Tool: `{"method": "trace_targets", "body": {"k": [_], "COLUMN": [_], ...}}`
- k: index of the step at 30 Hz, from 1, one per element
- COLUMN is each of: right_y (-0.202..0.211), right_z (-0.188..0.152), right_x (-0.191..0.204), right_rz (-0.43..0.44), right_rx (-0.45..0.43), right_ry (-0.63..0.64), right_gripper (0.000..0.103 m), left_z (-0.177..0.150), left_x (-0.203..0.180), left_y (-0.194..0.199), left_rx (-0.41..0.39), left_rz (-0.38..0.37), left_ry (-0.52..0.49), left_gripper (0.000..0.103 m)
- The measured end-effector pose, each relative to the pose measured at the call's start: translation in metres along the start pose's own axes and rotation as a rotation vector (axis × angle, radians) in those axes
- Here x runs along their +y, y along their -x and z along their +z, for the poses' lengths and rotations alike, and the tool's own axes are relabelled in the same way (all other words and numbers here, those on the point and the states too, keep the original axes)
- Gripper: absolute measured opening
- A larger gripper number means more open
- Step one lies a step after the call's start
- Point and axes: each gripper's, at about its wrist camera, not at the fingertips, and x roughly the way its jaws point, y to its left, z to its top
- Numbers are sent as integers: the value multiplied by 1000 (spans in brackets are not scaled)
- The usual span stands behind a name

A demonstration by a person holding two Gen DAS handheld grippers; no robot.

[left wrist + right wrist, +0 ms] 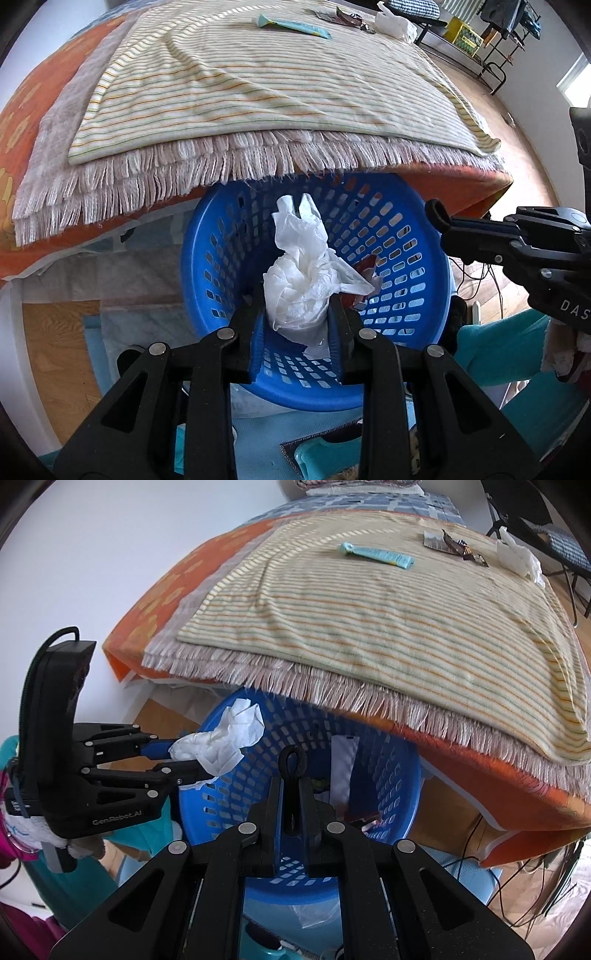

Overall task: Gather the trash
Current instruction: 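Carry the tissue and hair tie over the blue basket with both tools, then open both tools to drop the tissue and hair tie into the basket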

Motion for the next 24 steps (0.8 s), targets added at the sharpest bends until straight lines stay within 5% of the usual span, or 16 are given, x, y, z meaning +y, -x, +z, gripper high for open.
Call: {"method": "trace_targets", "body": {"k": [8,19,24], "right_y": [-2,-3,-3], "right_z": [1,2,2], "right_x": [0,-1,-3], "right_rz": [-2,-32,-44], "right_rx": [4,10,10], "right_ry": [5,-4,-11], "right_gripper": [8,37,40], "left_z": [1,3,3], "left_x": [0,0,1], "left_y": [-3,-4,-4], "left_rx": [11,15,13], "left_rz": [2,-2,-1], "left_ry": [3,2,5], "left_gripper": [31,41,41]}}
